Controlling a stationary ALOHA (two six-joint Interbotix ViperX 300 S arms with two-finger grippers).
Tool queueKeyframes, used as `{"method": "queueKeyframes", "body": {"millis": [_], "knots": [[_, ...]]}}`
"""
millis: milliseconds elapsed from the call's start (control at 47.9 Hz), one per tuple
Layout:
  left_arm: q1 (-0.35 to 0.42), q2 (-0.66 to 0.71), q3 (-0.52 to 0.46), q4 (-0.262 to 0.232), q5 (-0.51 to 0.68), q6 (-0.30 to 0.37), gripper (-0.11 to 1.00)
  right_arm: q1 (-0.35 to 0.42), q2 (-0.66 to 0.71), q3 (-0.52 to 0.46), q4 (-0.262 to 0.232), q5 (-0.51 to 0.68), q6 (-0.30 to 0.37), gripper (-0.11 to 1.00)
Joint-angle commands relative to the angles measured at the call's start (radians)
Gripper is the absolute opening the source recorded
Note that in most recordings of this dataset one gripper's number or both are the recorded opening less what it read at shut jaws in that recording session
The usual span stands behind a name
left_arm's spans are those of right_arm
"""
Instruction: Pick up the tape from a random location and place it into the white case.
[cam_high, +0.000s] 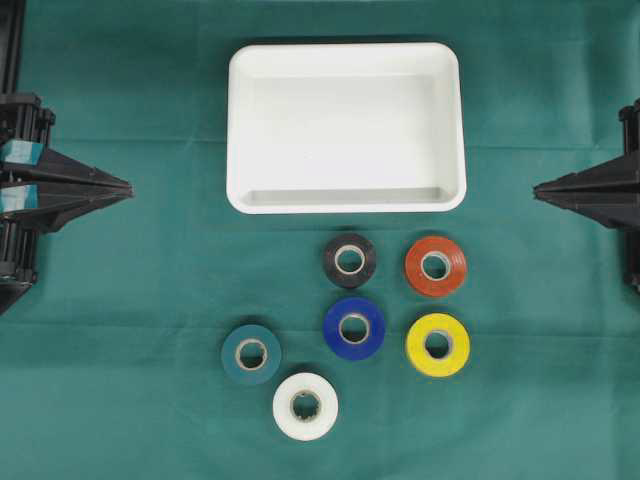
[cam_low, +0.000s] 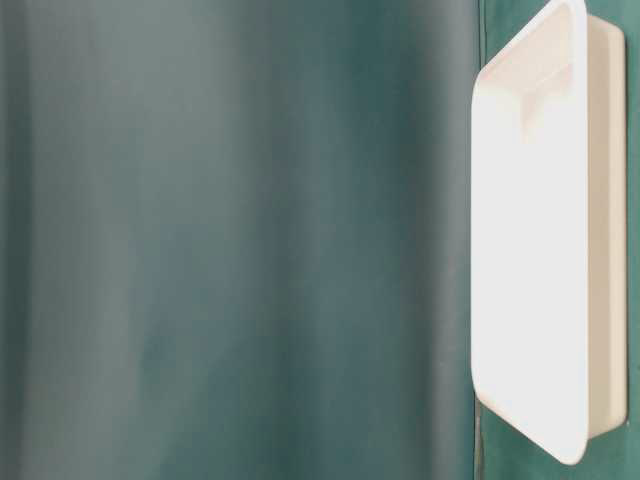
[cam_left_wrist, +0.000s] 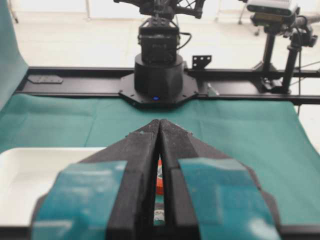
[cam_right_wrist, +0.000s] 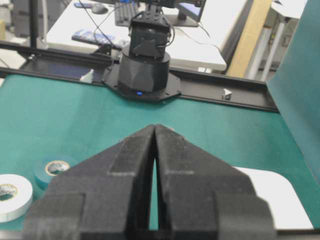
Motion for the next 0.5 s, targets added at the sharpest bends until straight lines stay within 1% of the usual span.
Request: {"method": "queueKeyframes", "body": {"millis": [0,84,167,293,481], "knots": [[0.003,0.009,-0.026,0.000,0.023,0.023,0.01,-0.002,0.009,-0.031,0.005,-0.003,0.006,0.00],[0.006,0.009,-0.032,0.000,0.054,0.037,0.01,0.000,0.017,-0.035,0.005,0.020,0.006,0.00],[0.012,0.009,-0.034,0.000,0.066,0.037,0.01,-0.002,0.020,-0.038,0.005,0.028,0.008,0.00],[0.015,0.009,-0.035,0.000,0.066,0.037,0.01,-0.002,0.020,-0.048,0.005,0.040,0.011,0.00],[0.015,0.009,-0.035,0.000,0.069,0.037,0.01,0.000,0.020,-0.071,0.005,0.101,0.014,0.00]]}}
